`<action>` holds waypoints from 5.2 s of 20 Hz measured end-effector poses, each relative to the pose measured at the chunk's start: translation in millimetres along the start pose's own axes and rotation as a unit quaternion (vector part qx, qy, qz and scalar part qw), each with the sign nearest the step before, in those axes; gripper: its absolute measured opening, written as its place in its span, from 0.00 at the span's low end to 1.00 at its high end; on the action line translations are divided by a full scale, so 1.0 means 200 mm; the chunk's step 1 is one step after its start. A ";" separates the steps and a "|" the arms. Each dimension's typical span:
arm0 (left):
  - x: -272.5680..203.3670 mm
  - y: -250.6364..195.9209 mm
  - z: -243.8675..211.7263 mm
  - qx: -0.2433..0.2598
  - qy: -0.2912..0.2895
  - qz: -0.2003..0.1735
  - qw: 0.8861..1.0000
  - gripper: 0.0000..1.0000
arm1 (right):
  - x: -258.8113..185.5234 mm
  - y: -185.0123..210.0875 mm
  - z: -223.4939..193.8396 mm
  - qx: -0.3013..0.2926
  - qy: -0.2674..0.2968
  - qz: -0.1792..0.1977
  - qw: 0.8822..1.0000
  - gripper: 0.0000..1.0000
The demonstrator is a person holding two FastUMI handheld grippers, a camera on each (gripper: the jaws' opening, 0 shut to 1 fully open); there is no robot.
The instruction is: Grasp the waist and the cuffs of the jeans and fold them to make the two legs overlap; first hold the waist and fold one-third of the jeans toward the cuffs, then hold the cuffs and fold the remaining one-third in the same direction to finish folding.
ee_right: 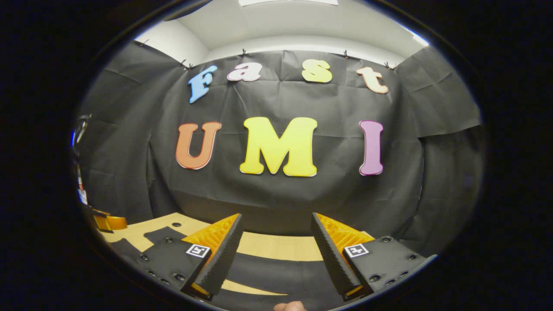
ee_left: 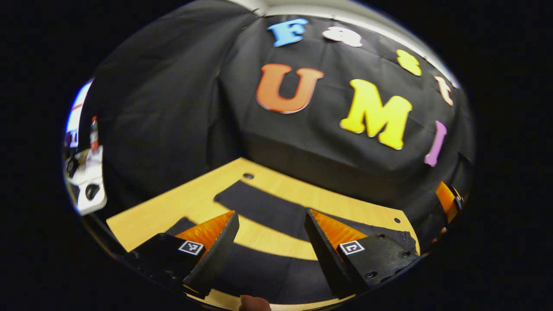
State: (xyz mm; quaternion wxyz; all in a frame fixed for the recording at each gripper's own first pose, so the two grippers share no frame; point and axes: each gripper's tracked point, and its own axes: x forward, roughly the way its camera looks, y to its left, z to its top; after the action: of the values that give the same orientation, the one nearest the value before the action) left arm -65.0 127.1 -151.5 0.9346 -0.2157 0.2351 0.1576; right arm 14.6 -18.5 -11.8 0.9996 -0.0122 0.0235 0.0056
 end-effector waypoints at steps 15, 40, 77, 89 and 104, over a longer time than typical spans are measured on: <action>-0.12 0.74 -0.53 -0.375 0.226 0.193 0.878 0.99 | 0.01 -0.19 -0.10 -0.020 0.034 -0.044 0.998 0.96; 0.10 0.78 -0.53 -0.425 0.237 0.186 0.854 0.06 | -0.04 -0.85 -0.57 0.106 0.210 -0.151 0.960 0.97; 0.08 0.61 -0.21 -0.449 0.211 0.165 0.853 0.04 | -0.35 -1.41 -1.16 0.440 0.434 -0.274 0.737 0.05; 0.48 0.31 0.34 -0.416 0.191 0.118 0.881 0.03 | 0.18 -1.45 -0.88 0.475 0.386 -0.210 0.763 0.05; 1.43 0.02 0.43 -0.322 0.209 0.126 0.915 0.03 | 0.78 -1.47 -1.18 0.499 0.341 -0.215 0.767 0.05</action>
State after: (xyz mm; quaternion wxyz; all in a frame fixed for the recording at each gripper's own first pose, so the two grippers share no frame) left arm 205.5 227.6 -229.3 0.7161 -0.5015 0.3873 0.2928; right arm 162.5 -315.8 -248.3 0.7662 0.4826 0.3587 -0.2269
